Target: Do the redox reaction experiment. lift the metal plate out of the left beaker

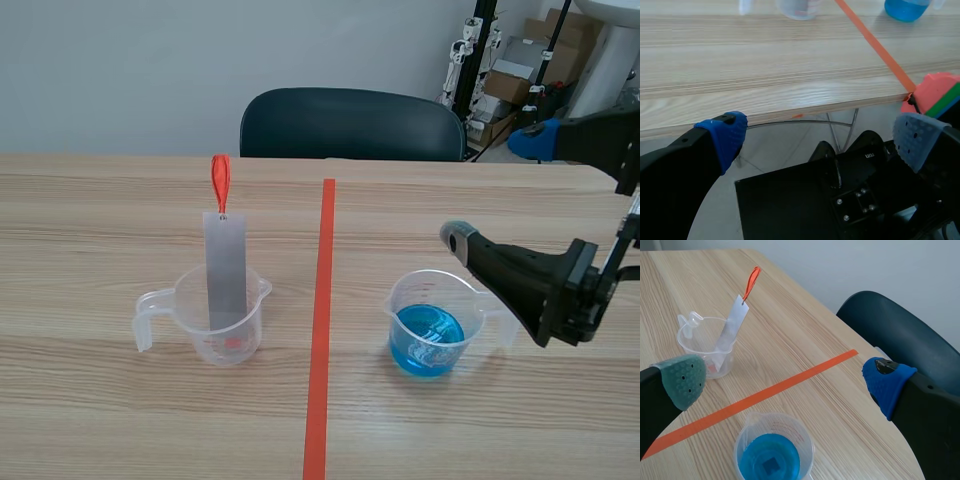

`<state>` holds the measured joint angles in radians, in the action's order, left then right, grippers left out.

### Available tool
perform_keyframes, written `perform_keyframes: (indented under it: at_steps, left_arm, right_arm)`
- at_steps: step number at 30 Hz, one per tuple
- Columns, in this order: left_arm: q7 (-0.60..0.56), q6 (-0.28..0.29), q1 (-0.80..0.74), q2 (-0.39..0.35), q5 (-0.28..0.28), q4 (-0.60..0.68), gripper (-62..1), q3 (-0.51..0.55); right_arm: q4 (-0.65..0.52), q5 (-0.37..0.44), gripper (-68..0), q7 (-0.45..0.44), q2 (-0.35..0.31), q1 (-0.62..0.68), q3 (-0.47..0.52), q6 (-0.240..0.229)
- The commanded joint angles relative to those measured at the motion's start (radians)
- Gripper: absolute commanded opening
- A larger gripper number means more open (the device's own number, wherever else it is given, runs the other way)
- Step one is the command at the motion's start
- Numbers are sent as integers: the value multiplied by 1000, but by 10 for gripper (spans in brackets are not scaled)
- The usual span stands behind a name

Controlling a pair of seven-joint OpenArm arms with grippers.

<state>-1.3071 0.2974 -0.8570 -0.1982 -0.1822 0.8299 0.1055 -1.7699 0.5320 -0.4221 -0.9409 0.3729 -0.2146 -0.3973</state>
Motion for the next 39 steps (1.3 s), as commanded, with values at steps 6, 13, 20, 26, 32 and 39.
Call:
perform_keyframes:
  at_steps: [6, 13, 20, 26, 32, 39]
  left_arm:
    - [-30, -74, 227, 3, 13, -158, 6, -113]
    - [-119, -102, 376, 0, 11, -288, 6, -160]
    - [-247, -104, 462, -24, -3, -379, 6, -175]
    - [-247, -135, 489, -39, -28, -385, 6, -174]
    - [-247, -154, 495, -43, -20, -382, -20, -174]
    - [-247, -153, 494, -52, -8, -319, -19, -169]
  right_arm:
    - [102, 137, 4, -14, -3, -127, -92, -53]
    - [208, 208, 4, -10, 0, -249, -188, -136]
    - [280, 217, 4, 43, 26, -371, -241, -174]
    - [361, 217, 4, 103, 93, -473, -296, -177]
    - [434, 213, 4, 126, 171, -560, -368, -179]
    - [504, 201, 4, 192, 266, -655, -422, -179]
